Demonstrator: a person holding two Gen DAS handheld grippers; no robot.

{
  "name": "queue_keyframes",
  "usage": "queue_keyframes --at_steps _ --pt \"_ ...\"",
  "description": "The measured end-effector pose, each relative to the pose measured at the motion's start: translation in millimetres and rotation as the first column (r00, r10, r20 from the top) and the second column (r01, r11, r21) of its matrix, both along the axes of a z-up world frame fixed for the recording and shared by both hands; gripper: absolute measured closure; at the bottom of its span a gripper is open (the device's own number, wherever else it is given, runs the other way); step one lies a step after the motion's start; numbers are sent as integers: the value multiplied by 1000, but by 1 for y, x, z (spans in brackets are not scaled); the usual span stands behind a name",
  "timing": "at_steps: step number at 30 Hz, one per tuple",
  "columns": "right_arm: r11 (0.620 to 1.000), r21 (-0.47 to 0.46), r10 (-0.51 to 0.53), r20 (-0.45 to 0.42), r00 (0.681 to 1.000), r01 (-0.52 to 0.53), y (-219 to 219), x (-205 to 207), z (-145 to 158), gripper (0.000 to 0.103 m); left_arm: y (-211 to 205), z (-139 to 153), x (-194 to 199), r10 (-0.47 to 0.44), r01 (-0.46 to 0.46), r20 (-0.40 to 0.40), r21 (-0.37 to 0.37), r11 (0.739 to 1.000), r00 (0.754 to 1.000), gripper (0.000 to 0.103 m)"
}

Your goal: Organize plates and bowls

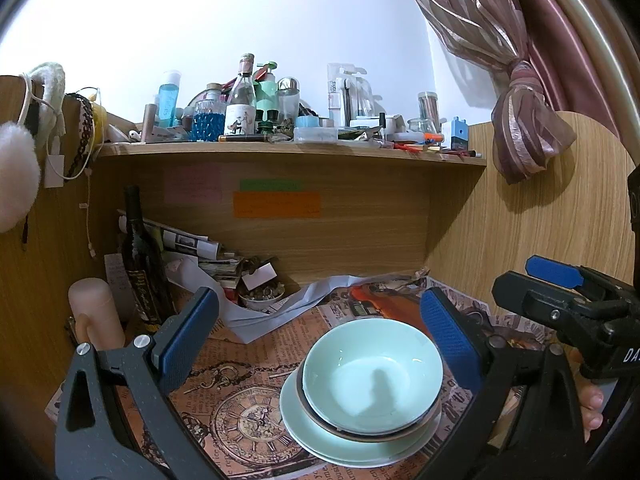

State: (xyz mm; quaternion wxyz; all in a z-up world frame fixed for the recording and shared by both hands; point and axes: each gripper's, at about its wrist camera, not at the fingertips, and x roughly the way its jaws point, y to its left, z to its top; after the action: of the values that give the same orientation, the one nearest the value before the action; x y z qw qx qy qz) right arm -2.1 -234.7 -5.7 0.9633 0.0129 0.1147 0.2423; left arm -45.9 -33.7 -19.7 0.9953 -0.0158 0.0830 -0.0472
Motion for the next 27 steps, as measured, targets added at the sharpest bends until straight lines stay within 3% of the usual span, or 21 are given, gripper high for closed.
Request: queue_keyframes --at_steps 27 --pt "1000 -2 -6 2 1000 6 3 -2 0 0 0 -3 2 -37 37 -23 -10 999 999 0"
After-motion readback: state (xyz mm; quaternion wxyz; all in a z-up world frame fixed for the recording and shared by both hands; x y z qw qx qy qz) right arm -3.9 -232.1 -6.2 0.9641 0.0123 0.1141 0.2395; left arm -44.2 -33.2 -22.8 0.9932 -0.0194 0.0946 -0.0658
